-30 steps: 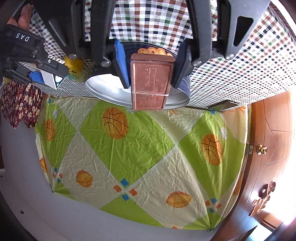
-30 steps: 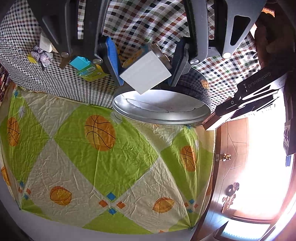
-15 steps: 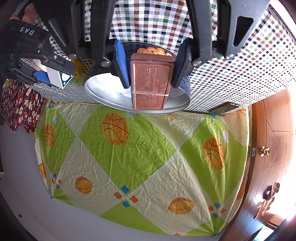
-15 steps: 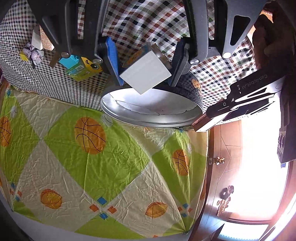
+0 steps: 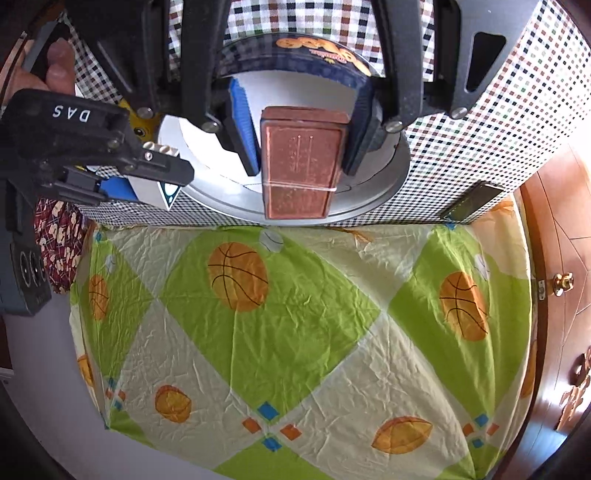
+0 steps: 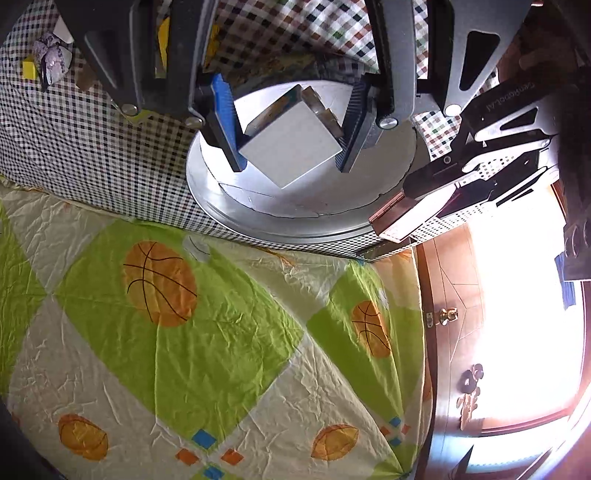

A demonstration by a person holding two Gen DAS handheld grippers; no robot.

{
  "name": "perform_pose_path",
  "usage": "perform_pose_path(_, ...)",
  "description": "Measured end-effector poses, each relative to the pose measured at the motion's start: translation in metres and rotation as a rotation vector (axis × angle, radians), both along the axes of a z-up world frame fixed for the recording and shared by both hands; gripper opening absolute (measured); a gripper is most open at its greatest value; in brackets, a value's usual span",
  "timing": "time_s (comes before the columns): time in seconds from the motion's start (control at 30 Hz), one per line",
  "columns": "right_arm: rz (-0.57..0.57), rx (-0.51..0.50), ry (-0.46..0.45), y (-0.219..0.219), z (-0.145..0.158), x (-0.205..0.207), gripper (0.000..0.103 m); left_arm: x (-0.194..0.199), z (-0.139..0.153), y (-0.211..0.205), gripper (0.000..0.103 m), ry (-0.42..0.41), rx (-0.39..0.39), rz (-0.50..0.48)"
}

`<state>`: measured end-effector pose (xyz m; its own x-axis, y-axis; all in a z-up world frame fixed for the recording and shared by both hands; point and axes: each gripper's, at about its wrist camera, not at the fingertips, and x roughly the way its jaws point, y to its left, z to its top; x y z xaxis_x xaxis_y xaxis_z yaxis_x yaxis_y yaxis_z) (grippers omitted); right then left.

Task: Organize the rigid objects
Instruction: 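Lift and carry the rose-gold box and white block over the silver tin with both tools, then open both tools to drop the box and block into the tin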

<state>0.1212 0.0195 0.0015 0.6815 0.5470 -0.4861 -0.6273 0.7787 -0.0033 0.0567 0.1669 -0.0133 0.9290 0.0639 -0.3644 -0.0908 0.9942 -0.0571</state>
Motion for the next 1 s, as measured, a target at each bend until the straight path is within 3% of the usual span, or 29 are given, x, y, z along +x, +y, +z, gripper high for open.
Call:
perform_pose_path(0.2,-0.015,-0.042,0.111,0.028,-0.01,0.052,0.053,0.057,-0.004,0.023,0.045,0.204,-0.02,0.045)
perform_pose_path(0.3,-0.018,-0.074,0.16,0.04,-0.018,0.071,0.053,0.075,-0.007,0.034,0.045,0.253,-0.054,0.048)
perform_pose_path(0.57,-0.058,-0.087,0.224,0.045,-0.026,0.103,0.053,0.109,-0.017,0.047,0.045,0.359,-0.044,0.068)
perform_pose_path(0.63,-0.057,-0.092,0.233,0.047,-0.027,0.105,0.053,0.113,-0.018,0.05,0.046,0.367,-0.041,0.08)
perform_pose_path(0.73,-0.072,-0.074,0.221,0.045,-0.024,0.102,0.073,0.111,-0.015,0.052,0.05,0.345,-0.038,0.103)
perform_pose_path(0.8,-0.075,-0.06,0.219,0.039,-0.022,0.098,0.073,0.105,-0.012,0.051,0.064,0.323,-0.036,0.115)
perform_pose_path(0.9,-0.091,-0.046,0.182,0.019,-0.015,0.083,0.073,0.085,-0.005,0.046,0.066,0.265,-0.027,0.139)
perform_pose_path(1.0,-0.101,-0.005,0.147,-0.016,-0.01,0.058,0.073,0.054,0.0,0.031,0.078,0.176,-0.015,0.155)
